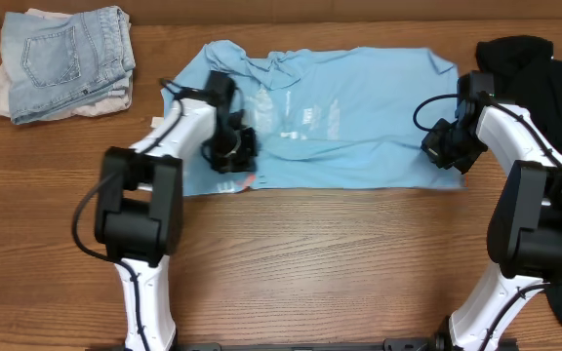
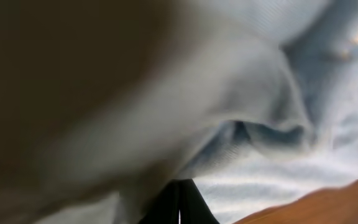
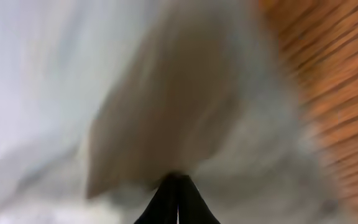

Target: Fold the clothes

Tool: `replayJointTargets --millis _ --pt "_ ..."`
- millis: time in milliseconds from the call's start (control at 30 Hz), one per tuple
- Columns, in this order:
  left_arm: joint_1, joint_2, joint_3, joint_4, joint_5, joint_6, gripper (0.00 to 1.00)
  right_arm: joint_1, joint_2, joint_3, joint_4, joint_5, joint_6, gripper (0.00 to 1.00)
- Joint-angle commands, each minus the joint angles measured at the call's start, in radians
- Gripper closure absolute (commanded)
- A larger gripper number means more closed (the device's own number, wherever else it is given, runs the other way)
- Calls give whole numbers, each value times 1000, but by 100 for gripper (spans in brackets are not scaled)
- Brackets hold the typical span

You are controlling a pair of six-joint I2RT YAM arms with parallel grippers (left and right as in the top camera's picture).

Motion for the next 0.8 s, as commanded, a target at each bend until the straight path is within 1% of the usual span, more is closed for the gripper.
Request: replayJointTargets --millis 0,100,200,300,400,533,667,700,733,767 --pt "97 27 -6 -55 -179 -28 96 2 -6 -5 2 62 5 96" --pt "152 27 -6 -85 -194 -8 96 4 -6 -5 0 55 5 96" --pt "178 26 -6 -98 -148 28 96 12 -6 -5 -13 14 5 96" --pt "178 23 -5 -97 -70 75 96 19 -6 -2 -38 -56 4 96" --pt "165 7 8 -98 -48 107 96 19 -14 10 -88 -83 -1 96" --pt "133 -76 18 -97 -61 167 96 19 -71 24 -153 -100 -25 96" --pt "92 -194 18 -100 -185 162 95 25 -148 24 -187 -163 -89 96" --pt "84 -219 18 -101 -216 162 84 31 -154 24 -197 -179 -111 96" --pt "80 -235 18 -102 -238 162 71 37 -154 24 -208 -185 -118 96" --pt "78 -249 18 -104 -260 162 47 46 -154 19 -217 -186 -129 96"
